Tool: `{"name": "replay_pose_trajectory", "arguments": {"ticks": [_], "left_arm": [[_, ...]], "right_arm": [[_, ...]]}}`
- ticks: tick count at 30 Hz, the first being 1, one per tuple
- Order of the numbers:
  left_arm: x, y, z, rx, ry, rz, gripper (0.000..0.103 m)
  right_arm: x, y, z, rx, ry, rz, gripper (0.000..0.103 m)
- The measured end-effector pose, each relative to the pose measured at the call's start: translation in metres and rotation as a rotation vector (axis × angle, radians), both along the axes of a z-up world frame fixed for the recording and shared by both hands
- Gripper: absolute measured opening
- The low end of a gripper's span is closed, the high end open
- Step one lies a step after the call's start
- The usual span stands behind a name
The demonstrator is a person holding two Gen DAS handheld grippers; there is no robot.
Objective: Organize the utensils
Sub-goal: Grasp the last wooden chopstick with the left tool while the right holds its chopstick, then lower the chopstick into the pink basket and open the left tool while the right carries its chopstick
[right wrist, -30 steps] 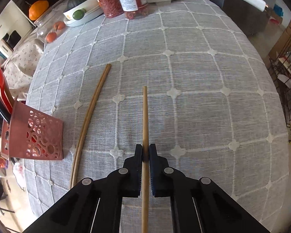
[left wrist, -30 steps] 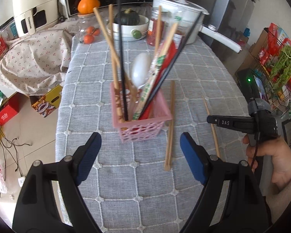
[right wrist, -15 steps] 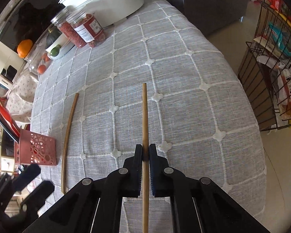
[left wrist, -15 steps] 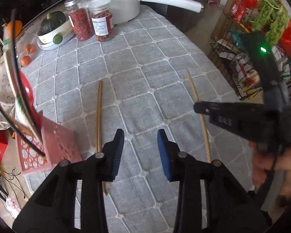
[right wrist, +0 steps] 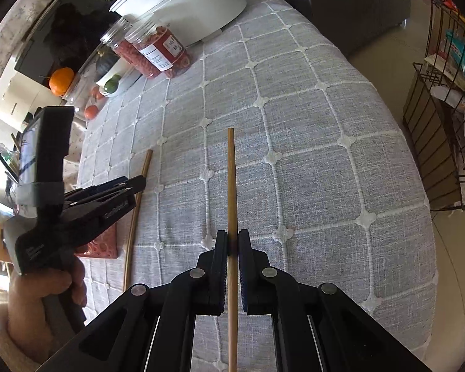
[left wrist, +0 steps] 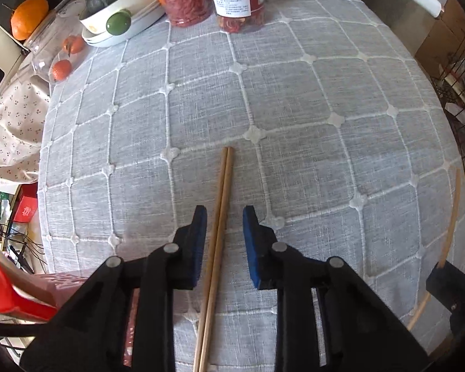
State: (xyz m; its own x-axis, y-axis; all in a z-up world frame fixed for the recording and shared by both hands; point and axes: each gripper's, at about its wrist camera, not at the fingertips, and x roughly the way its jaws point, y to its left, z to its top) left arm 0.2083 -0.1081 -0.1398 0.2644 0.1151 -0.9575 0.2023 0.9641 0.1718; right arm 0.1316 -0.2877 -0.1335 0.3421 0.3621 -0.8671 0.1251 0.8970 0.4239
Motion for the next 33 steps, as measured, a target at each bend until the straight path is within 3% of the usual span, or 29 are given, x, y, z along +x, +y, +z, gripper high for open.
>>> {"name": "replay_pose_trajectory", "arguments": {"ticks": [6,10,14,25,33], "left_arm": [[0.003,0.007,-0.009,-0.066,0.031,0.044,0.012],[-0.008,0.000,-0.007,-0.018,0.019,-0.007,0.009],[-0.031,-0.011,0.003,-0.046,0.019,-0.056,0.009],[-0.105,-0.011,0.078,-0.161,-0.173,-0.203,0.008],[-0.139,0.021,0.114,-0.235,-0.311,-0.230,0.008]], "right_arm": [[-0.001,0.001,0.000,0.007,-0.002,0.000,0.007],[-0.002,0.000,0.000,0.003,0.001,-0.011,0.007],[-0.005,-0.002,0.006,0.005,-0.018,-0.024,0.007],[-0.028,0.004,0.034,-0.060,-0.108,-0.038,0.007],[-0.049,0.023,0.054,-0.127,-0.183,-0.001,0.007]]}}
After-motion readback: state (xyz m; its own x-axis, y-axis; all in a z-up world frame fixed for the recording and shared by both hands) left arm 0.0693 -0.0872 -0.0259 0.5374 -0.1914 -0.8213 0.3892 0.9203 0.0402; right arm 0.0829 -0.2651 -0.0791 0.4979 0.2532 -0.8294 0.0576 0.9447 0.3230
